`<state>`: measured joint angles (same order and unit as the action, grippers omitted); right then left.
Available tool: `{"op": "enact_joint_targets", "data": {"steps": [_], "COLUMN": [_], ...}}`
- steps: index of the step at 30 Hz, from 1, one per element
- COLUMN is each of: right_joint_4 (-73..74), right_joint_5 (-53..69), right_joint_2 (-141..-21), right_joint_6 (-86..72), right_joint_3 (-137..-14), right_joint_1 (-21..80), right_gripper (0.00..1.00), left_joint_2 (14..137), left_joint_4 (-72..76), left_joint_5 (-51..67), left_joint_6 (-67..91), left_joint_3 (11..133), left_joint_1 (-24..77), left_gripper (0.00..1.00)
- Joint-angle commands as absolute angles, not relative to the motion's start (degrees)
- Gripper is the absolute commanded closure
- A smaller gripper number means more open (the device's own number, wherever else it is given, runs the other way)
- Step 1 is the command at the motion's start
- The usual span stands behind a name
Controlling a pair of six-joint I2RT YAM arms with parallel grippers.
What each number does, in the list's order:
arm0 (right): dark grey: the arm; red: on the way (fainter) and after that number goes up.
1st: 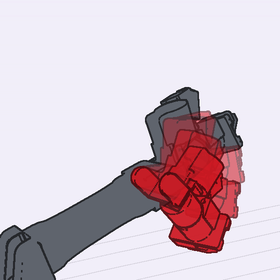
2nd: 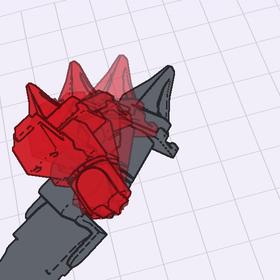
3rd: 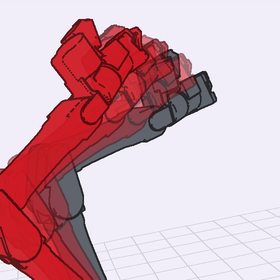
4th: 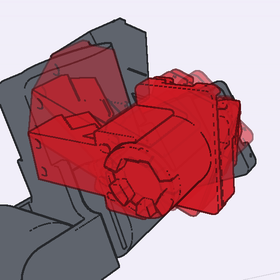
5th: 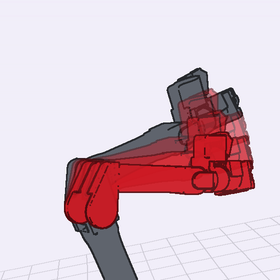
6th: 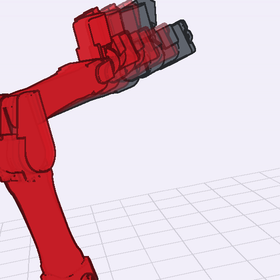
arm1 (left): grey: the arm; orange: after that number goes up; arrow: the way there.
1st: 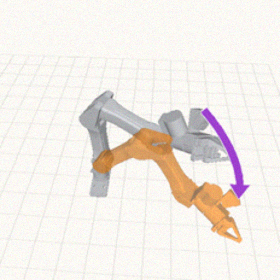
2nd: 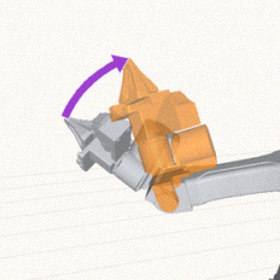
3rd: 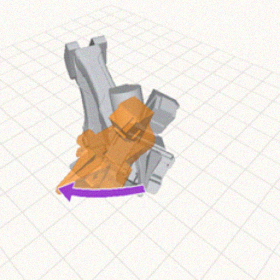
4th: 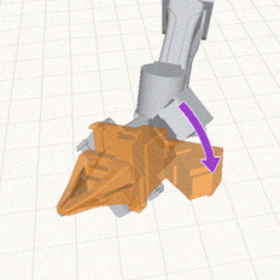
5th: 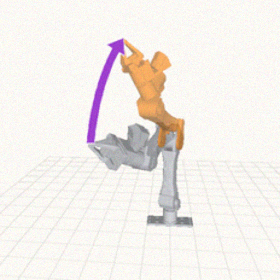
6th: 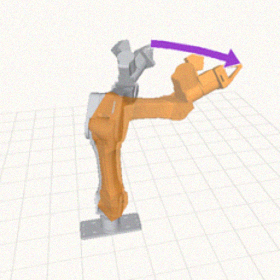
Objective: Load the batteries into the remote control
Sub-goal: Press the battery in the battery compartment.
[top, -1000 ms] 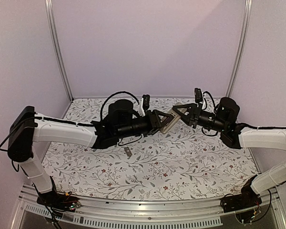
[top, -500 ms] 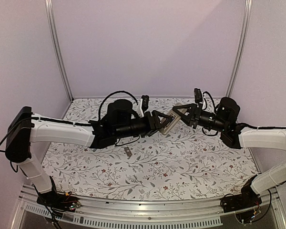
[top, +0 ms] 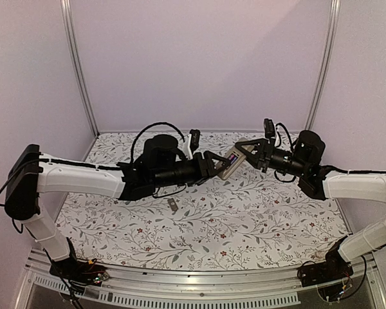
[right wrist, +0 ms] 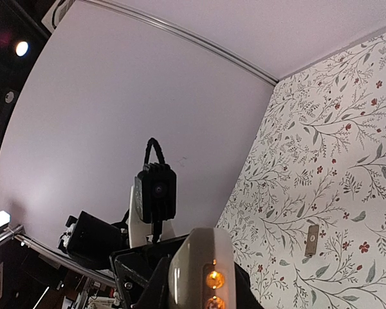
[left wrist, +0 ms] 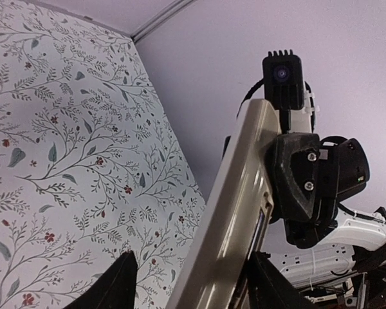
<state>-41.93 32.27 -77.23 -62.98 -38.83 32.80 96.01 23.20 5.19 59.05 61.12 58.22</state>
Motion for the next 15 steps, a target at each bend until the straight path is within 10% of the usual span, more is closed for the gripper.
{"op": "enact_joint_targets", "data": {"steps": [1,15], "right_joint_4": [-46.7,-28.2], "right_joint_5": [33.1,32.7], "right_joint_2": [-76.0,-74.7], "right_joint_6": [-63.8,-53.0], "right_joint_3": [-40.7,-38.1], "right_joint_1": [32.0,30.0], "right_gripper": [1.0,1.0], "left_joint_2": [95.9,82.5], "left_joint_4": [13.3,-5.7], "left_joint_5": [3.7,-5.5], "left_joint_6": [54.9,35.1], "left_joint_3": [61.3,67.1], "left_joint_1": [58.2,56.8], "left_gripper": [0.4,0.1]}}
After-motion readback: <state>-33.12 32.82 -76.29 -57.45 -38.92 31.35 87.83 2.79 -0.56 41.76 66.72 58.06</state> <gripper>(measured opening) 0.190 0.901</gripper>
